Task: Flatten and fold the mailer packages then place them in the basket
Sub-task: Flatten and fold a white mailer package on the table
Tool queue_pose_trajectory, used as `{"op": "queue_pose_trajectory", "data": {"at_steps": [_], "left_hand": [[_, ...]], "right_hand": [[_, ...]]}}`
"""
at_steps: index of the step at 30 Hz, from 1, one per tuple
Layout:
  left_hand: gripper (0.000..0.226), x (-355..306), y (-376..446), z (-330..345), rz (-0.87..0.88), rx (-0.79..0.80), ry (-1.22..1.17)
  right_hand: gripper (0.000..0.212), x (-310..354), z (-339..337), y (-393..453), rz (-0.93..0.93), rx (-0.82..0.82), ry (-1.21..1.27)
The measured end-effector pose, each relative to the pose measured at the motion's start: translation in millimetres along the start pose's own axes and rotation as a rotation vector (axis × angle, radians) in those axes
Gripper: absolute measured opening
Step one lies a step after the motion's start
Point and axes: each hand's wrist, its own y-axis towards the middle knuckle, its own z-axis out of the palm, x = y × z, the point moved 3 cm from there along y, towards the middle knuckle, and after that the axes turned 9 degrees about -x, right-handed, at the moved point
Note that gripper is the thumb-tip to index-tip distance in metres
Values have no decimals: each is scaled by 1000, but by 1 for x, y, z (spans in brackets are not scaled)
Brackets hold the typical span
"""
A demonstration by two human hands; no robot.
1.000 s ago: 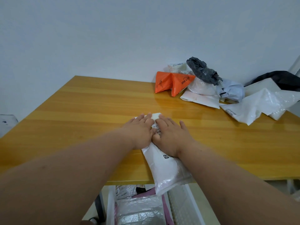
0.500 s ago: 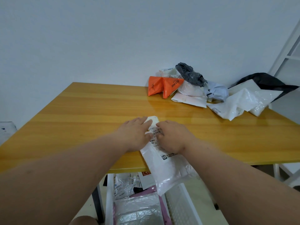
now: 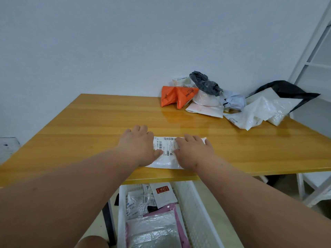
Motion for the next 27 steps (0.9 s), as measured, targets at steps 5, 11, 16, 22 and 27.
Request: {"op": "queue_pose_trajectory", "data": {"at_steps": [5, 11, 16, 22, 27], "left_hand": [[63, -8, -3, 21, 124, 139, -197], [74, -7, 1, 33, 111, 181, -227], [76, -8, 3, 33, 118, 201, -205], [76, -9, 0, 31, 119, 209, -202], [77, -9, -1, 33, 115, 199, -217]], "right_hand": [[56, -7, 15, 2, 34, 85, 117], [64, -10, 25, 5, 5, 45, 121], [65, -10, 26, 5, -8, 46, 101], [65, -10, 28, 3, -7, 38, 109], [65, -11, 30, 2, 0, 29, 132]]}}
